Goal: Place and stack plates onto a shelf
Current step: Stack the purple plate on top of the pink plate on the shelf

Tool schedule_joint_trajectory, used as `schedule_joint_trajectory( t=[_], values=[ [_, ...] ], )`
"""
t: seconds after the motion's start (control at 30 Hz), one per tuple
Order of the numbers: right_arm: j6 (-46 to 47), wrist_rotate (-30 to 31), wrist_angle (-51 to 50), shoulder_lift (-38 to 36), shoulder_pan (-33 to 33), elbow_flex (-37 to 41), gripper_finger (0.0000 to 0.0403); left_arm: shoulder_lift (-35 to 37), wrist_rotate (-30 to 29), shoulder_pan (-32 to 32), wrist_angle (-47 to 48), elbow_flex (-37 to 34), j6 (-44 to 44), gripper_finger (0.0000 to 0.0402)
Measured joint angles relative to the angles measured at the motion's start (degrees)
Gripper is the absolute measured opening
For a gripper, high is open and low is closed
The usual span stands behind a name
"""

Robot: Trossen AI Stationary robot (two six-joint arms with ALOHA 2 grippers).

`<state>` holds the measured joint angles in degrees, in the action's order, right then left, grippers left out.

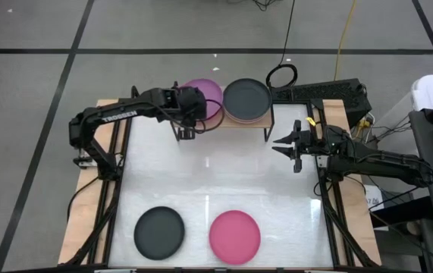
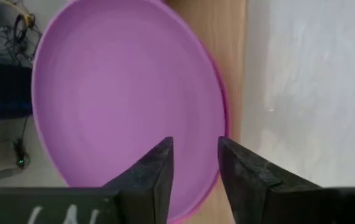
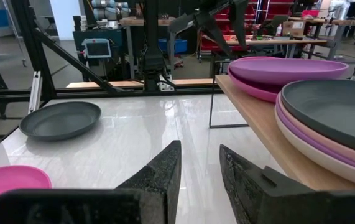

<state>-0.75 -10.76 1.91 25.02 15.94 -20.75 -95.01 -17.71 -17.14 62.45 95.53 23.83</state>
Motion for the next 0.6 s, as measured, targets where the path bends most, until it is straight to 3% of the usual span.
schedule_joint_trajectory(
  t=[0.27,0.6],
  values=[
    [-0.09,0.0,-0.02,0.02,0.0,0.0,0.0096,0.98,-3.92,0.45,-4.33,0.07,-2.91,0.0134],
    [1.2,0.0,-0.02,0.02,0.02,0.0,0.0096,-4.28,0.07,-5.73,-12.67,0.04,2.69,0.0134]
  ],
)
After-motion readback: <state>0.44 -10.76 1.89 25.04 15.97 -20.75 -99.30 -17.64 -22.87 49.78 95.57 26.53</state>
